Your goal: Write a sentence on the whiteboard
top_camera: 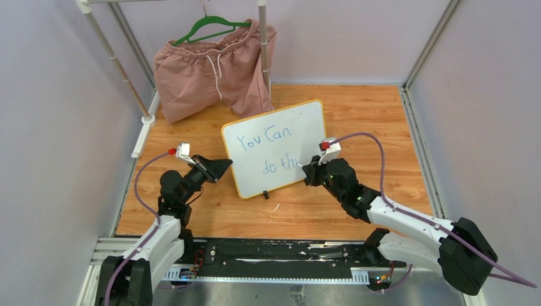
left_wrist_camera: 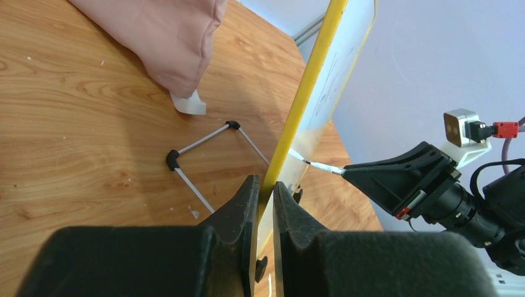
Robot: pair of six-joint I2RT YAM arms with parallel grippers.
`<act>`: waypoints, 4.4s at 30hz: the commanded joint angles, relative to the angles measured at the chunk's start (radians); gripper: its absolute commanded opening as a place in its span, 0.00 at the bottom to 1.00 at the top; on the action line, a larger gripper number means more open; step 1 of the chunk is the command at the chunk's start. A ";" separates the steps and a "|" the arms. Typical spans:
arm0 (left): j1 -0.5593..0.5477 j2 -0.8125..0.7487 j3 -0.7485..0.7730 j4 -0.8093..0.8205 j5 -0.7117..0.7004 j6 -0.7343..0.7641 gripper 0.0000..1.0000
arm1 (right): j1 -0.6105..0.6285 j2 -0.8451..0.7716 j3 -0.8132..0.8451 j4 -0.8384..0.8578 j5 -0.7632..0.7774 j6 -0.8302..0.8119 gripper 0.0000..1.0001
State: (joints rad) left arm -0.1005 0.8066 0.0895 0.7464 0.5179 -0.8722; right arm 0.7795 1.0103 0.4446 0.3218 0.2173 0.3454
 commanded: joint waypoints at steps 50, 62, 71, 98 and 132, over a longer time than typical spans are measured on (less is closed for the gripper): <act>-0.006 -0.021 -0.008 0.044 0.011 -0.013 0.00 | -0.066 0.014 0.076 0.045 -0.017 0.024 0.00; -0.005 -0.024 -0.007 0.044 0.011 -0.013 0.00 | -0.065 0.010 0.060 -0.002 -0.034 0.022 0.00; -0.006 -0.021 -0.005 0.044 0.011 -0.013 0.00 | -0.066 0.000 0.047 -0.036 -0.001 0.015 0.00; -0.006 -0.020 -0.005 0.044 0.013 -0.013 0.00 | -0.110 -0.022 0.027 -0.094 0.029 0.014 0.00; -0.005 -0.020 -0.003 0.044 0.014 -0.016 0.00 | -0.064 0.007 0.020 -0.088 -0.035 0.050 0.00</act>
State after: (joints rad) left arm -0.1005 0.7990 0.0891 0.7464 0.5213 -0.8749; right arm 0.6991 0.9997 0.4717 0.2386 0.1898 0.3794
